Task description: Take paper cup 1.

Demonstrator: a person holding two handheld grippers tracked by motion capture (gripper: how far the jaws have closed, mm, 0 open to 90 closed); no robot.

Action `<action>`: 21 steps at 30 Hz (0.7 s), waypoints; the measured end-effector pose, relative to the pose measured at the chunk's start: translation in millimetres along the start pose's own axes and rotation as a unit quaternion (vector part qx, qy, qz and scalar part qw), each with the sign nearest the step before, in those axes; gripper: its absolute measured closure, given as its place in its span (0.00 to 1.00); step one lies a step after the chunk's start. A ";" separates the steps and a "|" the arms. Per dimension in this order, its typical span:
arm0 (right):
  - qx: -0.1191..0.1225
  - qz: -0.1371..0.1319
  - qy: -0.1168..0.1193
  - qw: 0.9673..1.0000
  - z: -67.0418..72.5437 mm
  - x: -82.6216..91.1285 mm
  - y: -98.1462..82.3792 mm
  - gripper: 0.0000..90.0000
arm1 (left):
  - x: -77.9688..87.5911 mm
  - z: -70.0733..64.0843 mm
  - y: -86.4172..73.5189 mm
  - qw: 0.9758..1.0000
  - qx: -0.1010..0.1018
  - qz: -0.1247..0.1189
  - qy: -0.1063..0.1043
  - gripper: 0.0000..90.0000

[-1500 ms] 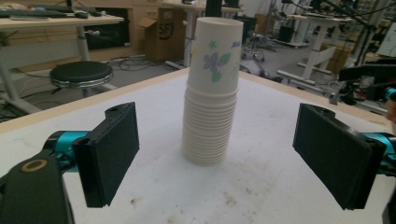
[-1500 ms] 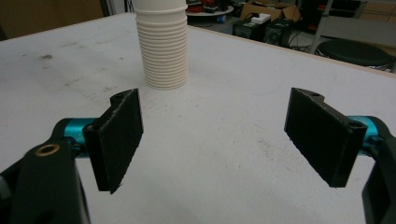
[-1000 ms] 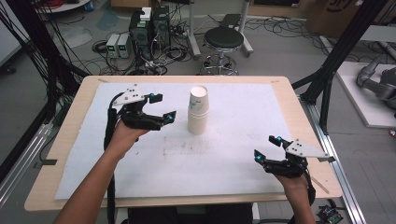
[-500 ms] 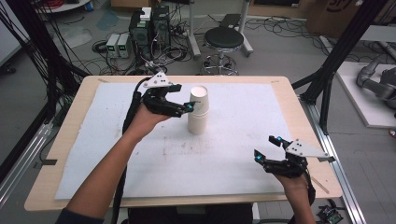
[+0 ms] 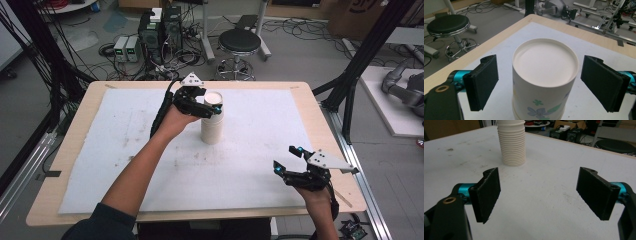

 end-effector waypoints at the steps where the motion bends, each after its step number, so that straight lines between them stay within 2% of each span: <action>1: -0.001 0.000 0.000 1.000 0.0 0.3 -0.1 0.22 | -2.8 0.6 -2.1 1.000 0.003 0.002 -0.002 0.16; 5: -0.002 0.001 0.000 1.000 -0.2 0.4 -0.3 0.22 | -7.0 1.1 -4.8 1.000 0.004 0.001 -0.006 0.18; 12: -0.003 0.002 0.000 1.000 -0.3 0.4 -0.5 0.22 | -7.3 -0.7 -4.5 1.000 -0.004 -0.004 -0.016 0.37; 13: -0.003 0.001 -0.001 1.000 -0.2 0.1 -0.3 0.22 | -6.8 -0.2 -3.7 1.000 -0.013 -0.005 -0.013 0.37; 18: -0.001 0.002 0.001 1.000 0.6 -0.8 -0.5 0.22 | -3.3 -2.6 8.9 0.999 -0.016 -0.024 -0.016 0.37; 19: 0.000 0.001 0.002 1.000 1.0 -1.3 -0.2 0.22 | 0.0 -2.8 18.2 0.999 -0.015 -0.036 -0.017 0.37; 20: 0.000 0.001 0.002 1.000 1.0 -1.3 -0.2 0.22 | 0.0 -2.8 18.2 0.999 -0.015 -0.036 -0.017 0.37; 21: -0.001 0.003 0.002 1.000 2.1 -1.5 -0.3 0.22 | 3.1 -3.5 26.6 0.999 -0.010 -0.047 -0.018 0.38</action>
Point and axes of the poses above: each handheld gripper's, and its own axes: x roughly backward along the jaws, y roughly out of its top, z roughly to its left, the point moved 9 cm from there along -x, roughly forward along the jaws, and after that the axes turned 12 degrees about -z, right-handed, at the moved point
